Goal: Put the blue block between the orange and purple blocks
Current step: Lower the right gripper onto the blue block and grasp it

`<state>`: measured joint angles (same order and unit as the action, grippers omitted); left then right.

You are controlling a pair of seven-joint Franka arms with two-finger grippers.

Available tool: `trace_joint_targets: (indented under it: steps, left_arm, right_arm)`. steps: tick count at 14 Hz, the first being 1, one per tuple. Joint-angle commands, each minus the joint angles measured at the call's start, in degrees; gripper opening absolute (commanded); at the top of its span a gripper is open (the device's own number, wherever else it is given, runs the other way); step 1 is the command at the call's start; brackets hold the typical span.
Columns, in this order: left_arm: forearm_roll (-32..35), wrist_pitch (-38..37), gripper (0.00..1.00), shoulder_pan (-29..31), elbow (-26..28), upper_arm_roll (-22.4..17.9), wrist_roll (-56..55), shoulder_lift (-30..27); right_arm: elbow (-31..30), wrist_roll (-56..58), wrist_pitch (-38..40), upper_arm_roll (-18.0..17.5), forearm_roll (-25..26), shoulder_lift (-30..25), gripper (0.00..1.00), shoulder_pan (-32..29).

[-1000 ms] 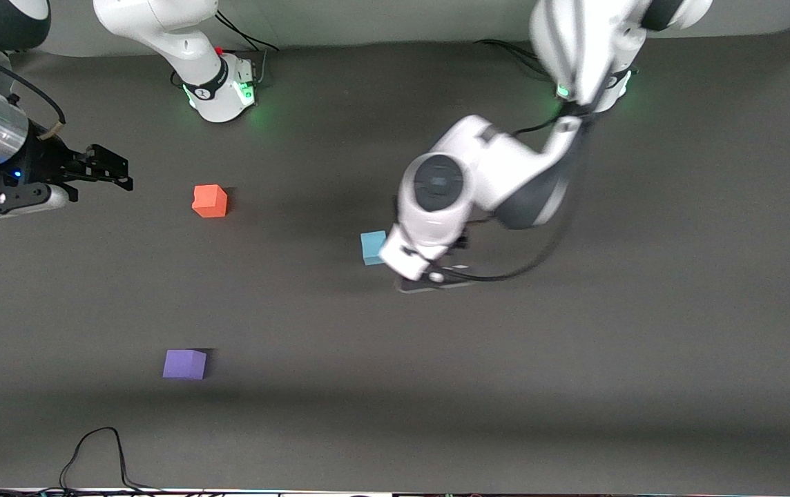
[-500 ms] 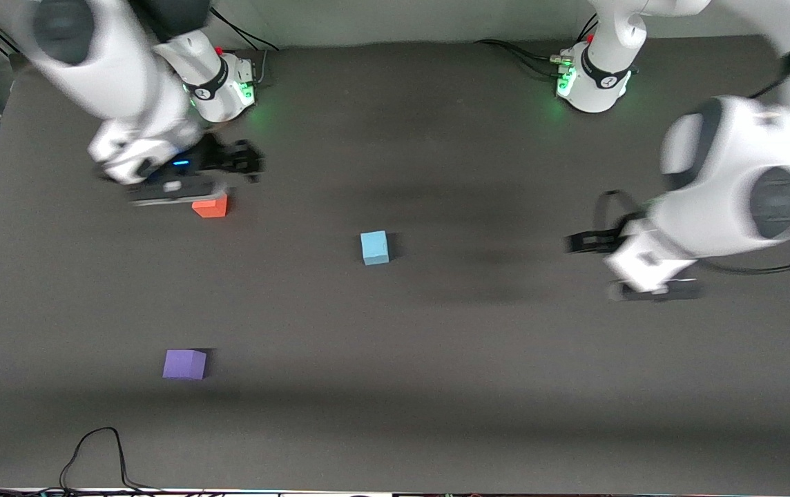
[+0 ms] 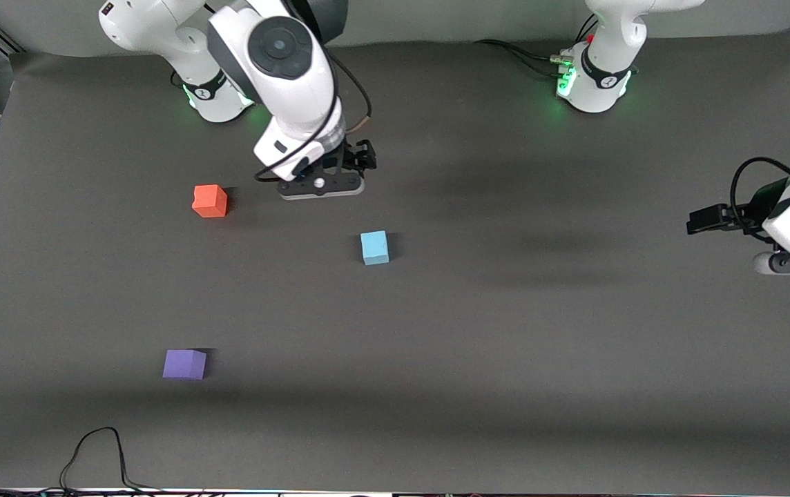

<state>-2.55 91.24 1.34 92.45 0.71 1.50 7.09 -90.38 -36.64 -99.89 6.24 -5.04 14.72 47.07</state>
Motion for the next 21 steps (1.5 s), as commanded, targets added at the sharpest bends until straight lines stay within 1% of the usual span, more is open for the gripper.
trace_joint_targets:
  steps: [1,6,7,8,9,13,15,18,21]
  left_arm:
    - [1.14,-1.94,1.00,-0.19,0.19,-0.19,0.08,-3.04]
    - [1.06,-2.12,1.00,-0.89,-2.54,-0.36,-0.89,-3.22]
    - [1.06,-2.12,1.00,-2.46,-2.89,-1.76,-0.98,-3.40]
    - [1.14,-2.47,1.00,-6.22,-3.07,-5.34,-0.89,-3.40]
    - [1.14,-4.04,1.00,-8.17,-3.07,-7.29,-0.89,-3.48]
    - [1.50,-4.23,1.00,-8.19,-3.07,-7.22,-0.37,-3.93]
    - [1.58,-3.79,1.00,-8.37,-3.07,-7.22,-0.36,-3.75]
    - [1.58,-3.97,1.00,-8.63,-3.07,-7.22,-0.27,-3.75]
    - [2.46,-3.88,1.00,-8.29,-2.98,-6.70,-0.01,-3.75]
  right_arm:
    - [-4.60,-0.89,-8.09,0.97,-1.11,0.31,1.00,3.37]
    - [-11.56,-0.01,-19.70,0.97,-0.23,4.52,1.00,3.55]
    - [-12.61,0.08,-21.55,0.97,-0.23,5.14,1.00,3.55]
    - [-13.06,0.08,-23.22,1.05,-0.23,6.27,1.00,3.55]
    - [-13.06,0.08,-24.89,1.06,-0.14,7.76,1.00,3.55]
    - [-13.06,-0.01,-31.66,1.41,0.03,13.66,1.00,3.55]
    - [-13.15,-0.01,-34.13,1.41,1.78,15.85,1.00,3.46]
    - [-13.15,-0.36,-39.66,1.50,1.79,19.81,1.00,3.46]
    - [-13.15,-0.63,-40.64,1.58,1.79,20.96,1.00,3.55]
